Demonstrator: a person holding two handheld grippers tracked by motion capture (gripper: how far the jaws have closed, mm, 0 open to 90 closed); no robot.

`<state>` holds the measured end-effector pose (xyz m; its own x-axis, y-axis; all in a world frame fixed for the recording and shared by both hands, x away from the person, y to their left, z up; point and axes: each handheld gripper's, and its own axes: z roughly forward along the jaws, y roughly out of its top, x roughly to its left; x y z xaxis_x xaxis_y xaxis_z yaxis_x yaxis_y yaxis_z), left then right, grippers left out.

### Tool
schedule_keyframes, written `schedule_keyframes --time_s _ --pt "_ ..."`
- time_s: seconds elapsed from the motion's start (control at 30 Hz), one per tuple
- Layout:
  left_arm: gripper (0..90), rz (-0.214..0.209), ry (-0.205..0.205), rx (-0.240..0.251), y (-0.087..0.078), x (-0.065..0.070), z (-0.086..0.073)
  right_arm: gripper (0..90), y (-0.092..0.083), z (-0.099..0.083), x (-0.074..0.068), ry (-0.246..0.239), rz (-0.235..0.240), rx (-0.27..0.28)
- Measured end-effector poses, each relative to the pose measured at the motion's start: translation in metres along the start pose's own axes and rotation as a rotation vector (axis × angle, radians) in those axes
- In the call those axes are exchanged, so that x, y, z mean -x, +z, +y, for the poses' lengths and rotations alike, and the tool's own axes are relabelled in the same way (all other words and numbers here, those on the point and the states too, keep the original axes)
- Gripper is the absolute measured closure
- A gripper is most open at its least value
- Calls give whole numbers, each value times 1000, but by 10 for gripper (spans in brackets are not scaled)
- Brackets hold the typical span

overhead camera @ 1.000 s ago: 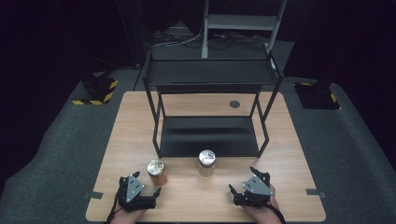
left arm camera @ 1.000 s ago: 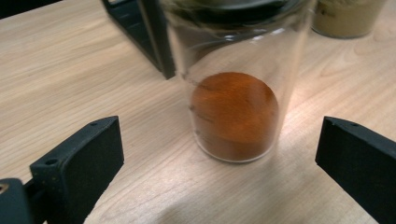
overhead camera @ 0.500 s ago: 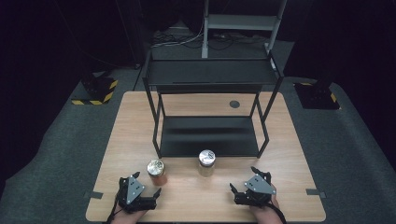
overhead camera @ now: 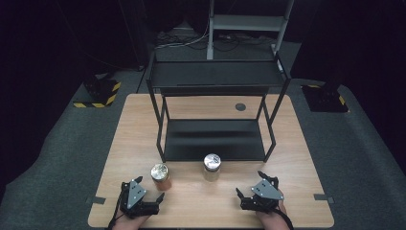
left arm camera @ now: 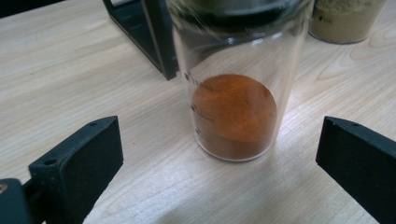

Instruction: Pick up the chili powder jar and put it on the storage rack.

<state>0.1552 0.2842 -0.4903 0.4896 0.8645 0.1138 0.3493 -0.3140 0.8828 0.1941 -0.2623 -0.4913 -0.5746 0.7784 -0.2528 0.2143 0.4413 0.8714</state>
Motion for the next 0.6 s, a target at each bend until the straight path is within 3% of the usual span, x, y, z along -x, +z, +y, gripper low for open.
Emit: schedule_keyframes --time_s 0.27,0.6 --pt "7 -14 -47 54 -9 -4 2 0 0 0 0 0 0 2" --pt "7 -10 -49 119 -19 -4 4 0 0 -1 0 12 -3 3"
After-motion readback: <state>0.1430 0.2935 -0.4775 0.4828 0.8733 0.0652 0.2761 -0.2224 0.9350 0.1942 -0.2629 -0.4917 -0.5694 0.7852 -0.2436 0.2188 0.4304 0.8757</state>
